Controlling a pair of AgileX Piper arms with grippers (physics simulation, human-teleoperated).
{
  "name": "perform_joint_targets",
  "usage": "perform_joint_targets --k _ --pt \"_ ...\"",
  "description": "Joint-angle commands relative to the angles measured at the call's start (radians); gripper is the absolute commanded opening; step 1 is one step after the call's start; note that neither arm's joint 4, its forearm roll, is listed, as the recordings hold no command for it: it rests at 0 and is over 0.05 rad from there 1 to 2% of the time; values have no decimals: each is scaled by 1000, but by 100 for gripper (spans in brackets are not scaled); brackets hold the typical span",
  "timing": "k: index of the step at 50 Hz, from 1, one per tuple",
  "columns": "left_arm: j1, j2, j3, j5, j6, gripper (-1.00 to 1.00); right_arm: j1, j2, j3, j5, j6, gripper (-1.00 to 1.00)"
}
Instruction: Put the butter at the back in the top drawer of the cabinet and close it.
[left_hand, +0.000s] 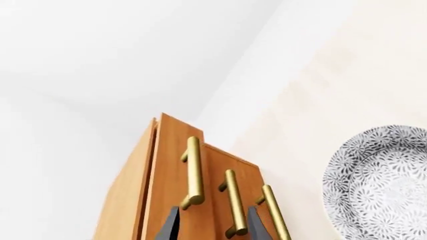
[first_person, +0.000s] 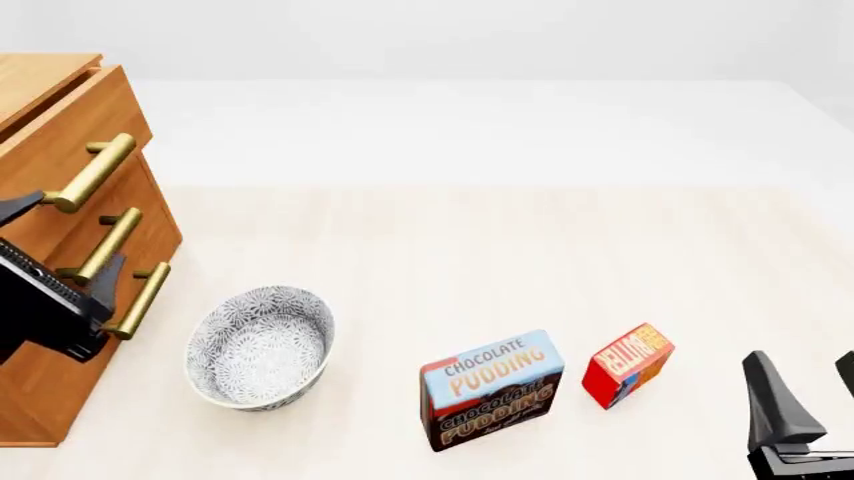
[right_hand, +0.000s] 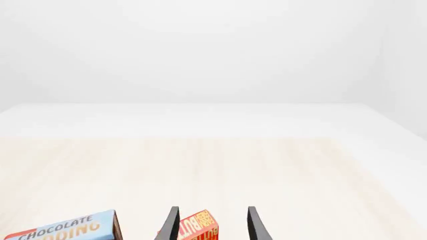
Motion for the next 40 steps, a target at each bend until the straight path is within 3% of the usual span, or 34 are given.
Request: perform_joint_targets --k 1,6,7,40 --pt "23 24 6 -48 58 100 0 0 0 0 0 100" --pt "35 37 2 -60 78 100 0 0 0 0 0 100" --pt "40 96 -9 -110 130 100 0 0 0 0 0 100" --pt "50 193 -19 -188 173 100 0 0 0 0 0 100"
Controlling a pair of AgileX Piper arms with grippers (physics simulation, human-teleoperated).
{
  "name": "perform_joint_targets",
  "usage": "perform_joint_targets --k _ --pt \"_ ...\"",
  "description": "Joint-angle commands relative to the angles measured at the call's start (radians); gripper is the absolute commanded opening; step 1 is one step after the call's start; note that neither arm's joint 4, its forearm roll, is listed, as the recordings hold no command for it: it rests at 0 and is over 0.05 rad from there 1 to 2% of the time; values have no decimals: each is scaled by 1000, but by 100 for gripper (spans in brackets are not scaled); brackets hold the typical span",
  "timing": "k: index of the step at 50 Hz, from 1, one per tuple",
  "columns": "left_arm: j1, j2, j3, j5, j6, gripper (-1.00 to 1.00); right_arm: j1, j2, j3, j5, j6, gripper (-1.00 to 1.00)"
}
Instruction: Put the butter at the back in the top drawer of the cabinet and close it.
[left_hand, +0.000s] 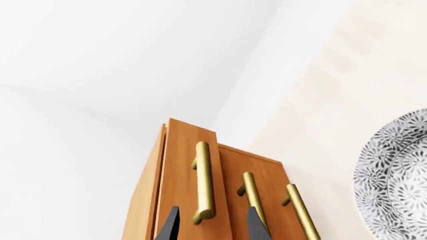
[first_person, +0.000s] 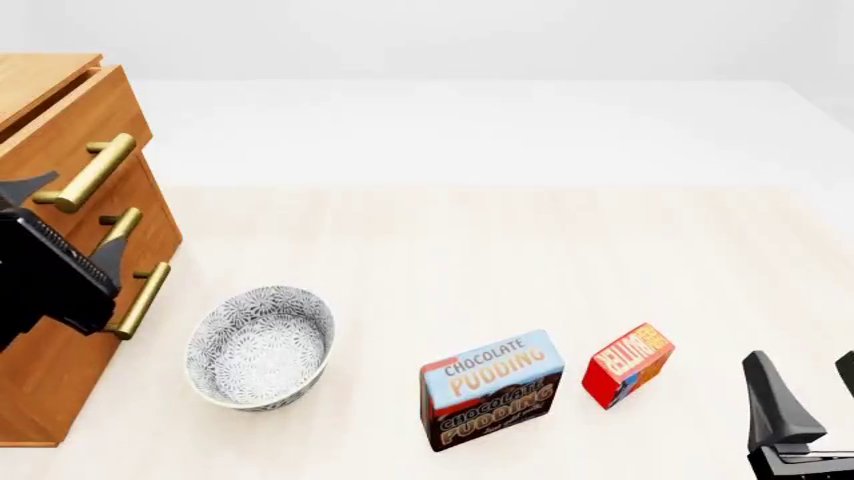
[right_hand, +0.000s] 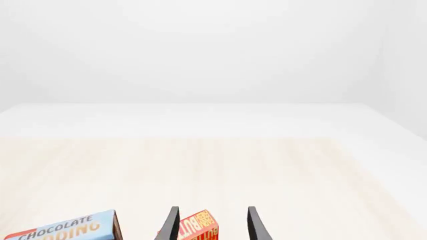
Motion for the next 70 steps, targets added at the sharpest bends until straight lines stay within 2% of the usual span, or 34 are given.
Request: perform_joint_targets --k 1,18,42,70 --pt "9 35 -1 -30 16 100 0 0 0 0 0 100" --pt "38 34 -17 -35 44 100 0 0 0 0 0 100" --pt "62 51 3 -59 43 100 0 0 0 0 0 100" --pt "89 96 -16 -85 46 100 0 0 0 0 0 100"
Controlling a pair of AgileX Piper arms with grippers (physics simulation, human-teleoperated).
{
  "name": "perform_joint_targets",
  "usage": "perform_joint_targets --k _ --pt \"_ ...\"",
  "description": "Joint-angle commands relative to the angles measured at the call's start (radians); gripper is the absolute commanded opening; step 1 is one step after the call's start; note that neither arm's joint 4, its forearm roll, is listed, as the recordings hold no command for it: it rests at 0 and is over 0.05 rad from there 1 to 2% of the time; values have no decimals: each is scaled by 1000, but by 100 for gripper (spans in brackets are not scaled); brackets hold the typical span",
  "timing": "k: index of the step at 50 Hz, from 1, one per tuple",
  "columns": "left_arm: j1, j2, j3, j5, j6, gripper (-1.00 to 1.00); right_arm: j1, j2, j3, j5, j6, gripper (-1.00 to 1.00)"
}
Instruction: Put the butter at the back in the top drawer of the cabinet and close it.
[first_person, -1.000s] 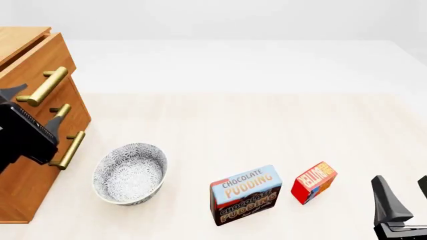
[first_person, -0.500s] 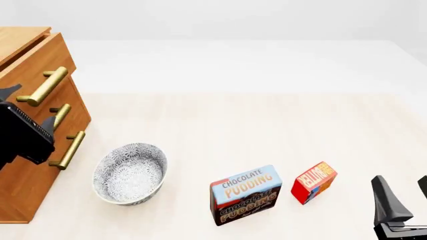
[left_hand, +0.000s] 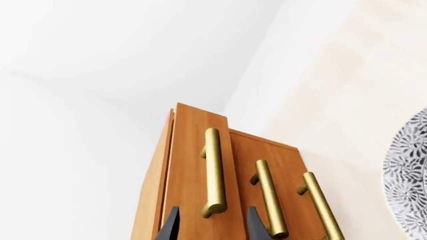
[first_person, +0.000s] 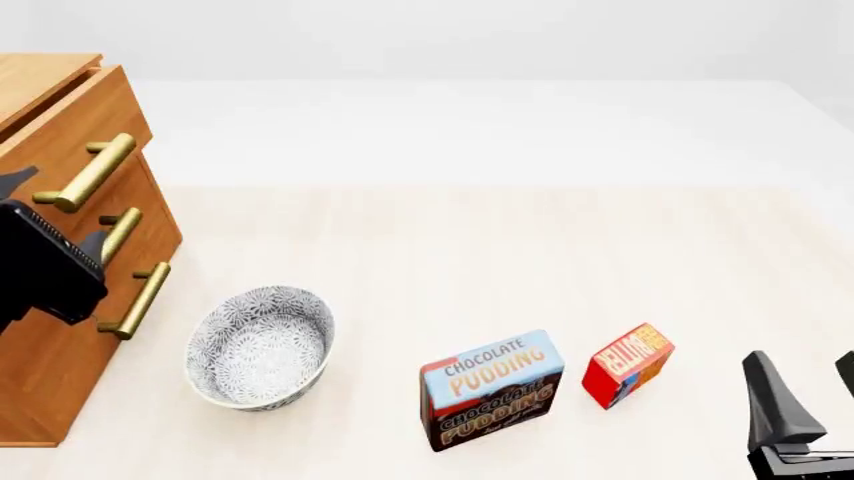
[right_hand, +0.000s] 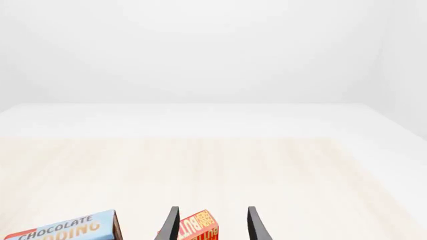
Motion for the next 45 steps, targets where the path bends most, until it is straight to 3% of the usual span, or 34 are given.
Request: perform_joint_targets --k 1,45 --pt "6 26 -5 -17 0 100 0 0 0 0 0 100" --pt "7 124 -43 -61 -5 100 0 0 0 0 0 100"
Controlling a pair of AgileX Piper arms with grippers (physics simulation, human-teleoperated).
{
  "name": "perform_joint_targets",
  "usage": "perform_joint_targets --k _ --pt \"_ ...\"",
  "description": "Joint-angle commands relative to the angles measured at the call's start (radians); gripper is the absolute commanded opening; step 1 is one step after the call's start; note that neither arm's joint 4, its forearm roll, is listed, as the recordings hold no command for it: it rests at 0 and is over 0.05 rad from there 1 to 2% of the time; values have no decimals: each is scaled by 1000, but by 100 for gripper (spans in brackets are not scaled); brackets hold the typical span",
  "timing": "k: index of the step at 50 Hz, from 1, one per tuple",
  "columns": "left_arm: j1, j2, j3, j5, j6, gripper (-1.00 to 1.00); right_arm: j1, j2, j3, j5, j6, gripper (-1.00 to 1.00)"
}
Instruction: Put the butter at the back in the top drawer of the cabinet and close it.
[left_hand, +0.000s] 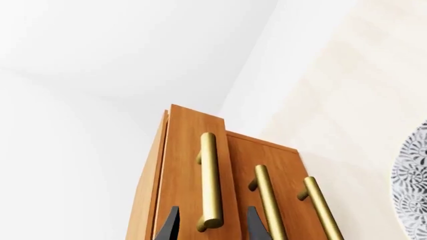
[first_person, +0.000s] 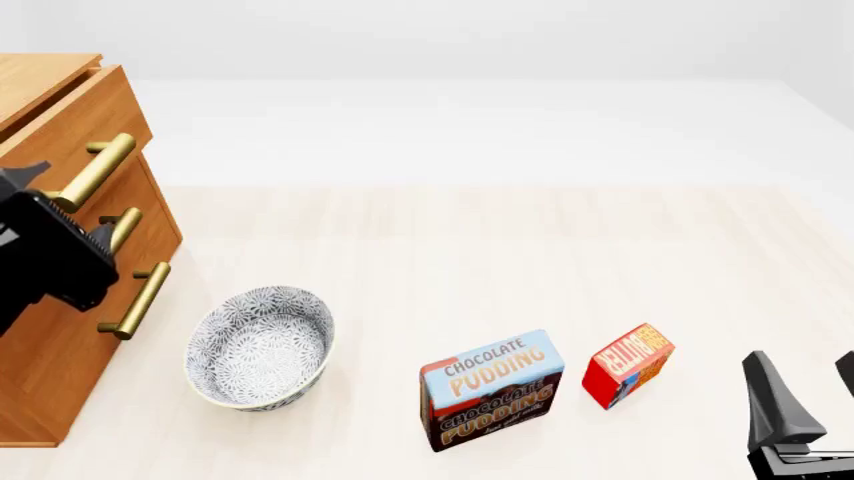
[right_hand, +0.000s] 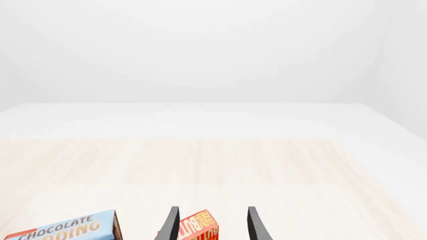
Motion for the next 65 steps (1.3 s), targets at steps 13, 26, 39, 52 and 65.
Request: perform_joint_targets --k 13,26,39,52,65 --pt "-4 13 -32 27 -18 100 0 0 0 0 0 100" --pt "-38 7 -51 44 -29 -100 0 0 0 0 0 100" --pt "-22 3 -46 64 -45 -100 0 0 0 0 0 100" --pt "-35 3 -65 84 -58 -100 0 0 0 0 0 100" --pt "-71 21 -94 92 -62 -100 0 0 0 0 0 100"
